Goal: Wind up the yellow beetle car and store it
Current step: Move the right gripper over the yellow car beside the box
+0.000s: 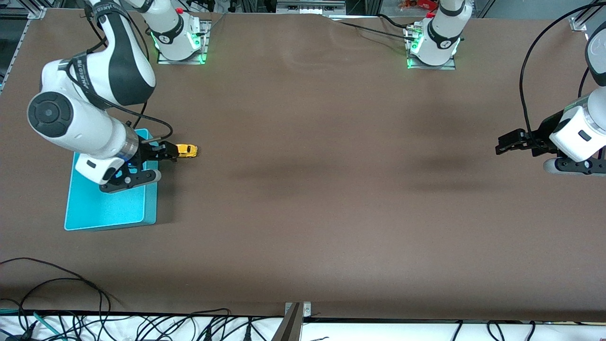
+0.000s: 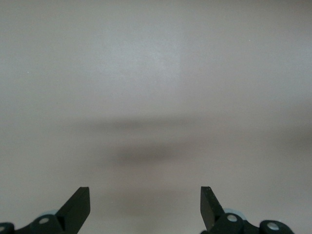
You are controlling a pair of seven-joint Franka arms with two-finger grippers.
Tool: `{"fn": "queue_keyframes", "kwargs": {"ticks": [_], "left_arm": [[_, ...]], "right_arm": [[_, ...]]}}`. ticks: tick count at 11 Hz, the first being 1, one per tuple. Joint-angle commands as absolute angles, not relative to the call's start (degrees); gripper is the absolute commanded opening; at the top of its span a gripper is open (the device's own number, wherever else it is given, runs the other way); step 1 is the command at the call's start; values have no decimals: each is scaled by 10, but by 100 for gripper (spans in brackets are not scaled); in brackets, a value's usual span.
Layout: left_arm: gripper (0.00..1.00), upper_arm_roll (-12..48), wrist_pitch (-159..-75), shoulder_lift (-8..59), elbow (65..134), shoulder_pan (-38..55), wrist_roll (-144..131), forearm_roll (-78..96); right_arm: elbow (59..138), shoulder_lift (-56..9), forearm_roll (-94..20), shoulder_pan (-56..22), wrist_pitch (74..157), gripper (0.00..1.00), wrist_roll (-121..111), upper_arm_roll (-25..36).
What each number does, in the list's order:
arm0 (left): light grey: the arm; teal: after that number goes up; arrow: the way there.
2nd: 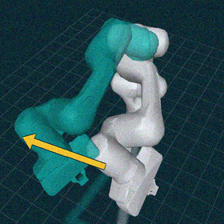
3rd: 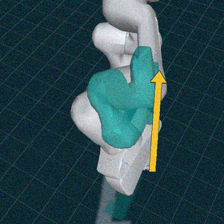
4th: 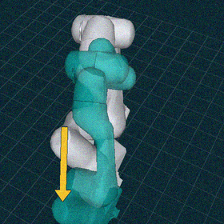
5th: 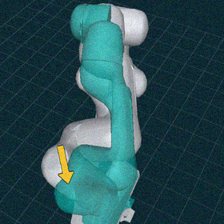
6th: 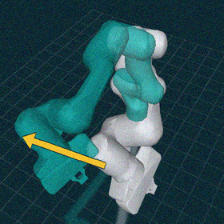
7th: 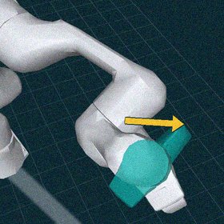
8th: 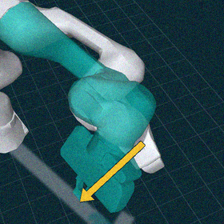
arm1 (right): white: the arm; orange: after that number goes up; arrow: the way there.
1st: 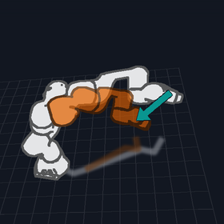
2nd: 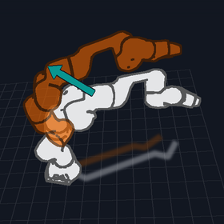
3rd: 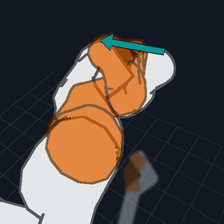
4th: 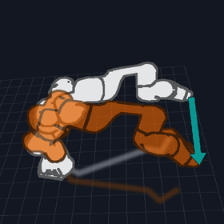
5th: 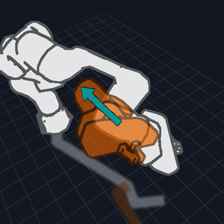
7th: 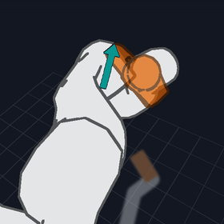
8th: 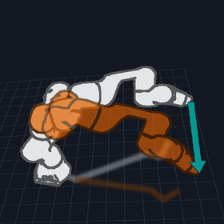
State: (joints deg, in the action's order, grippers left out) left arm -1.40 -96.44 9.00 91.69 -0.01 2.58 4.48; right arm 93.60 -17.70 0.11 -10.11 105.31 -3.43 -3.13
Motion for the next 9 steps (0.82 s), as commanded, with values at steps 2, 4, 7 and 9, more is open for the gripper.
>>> {"fn": "queue_keyframes", "kwargs": {"ticks": [2, 4, 7, 9], "left_arm": [[100, -8, -967, 76, 934, 10, 40, -17], [100, -8, -967, 77, 935, 11, 40, -18], [100, -8, -967, 78, 934, 5, 45, -12], [100, -8, -967, 78, 934, 5, 45, -11]], "right_arm": [[901, -218, 11, -122, 1070, 100, -160, -28], [904, -227, 11, -118, 1077, 100, -255, -26], [946, -226, 13, -107, 1118, 100, -390, -26], [975, -222, 10, -99, 1130, 100, -468, -26]]}}
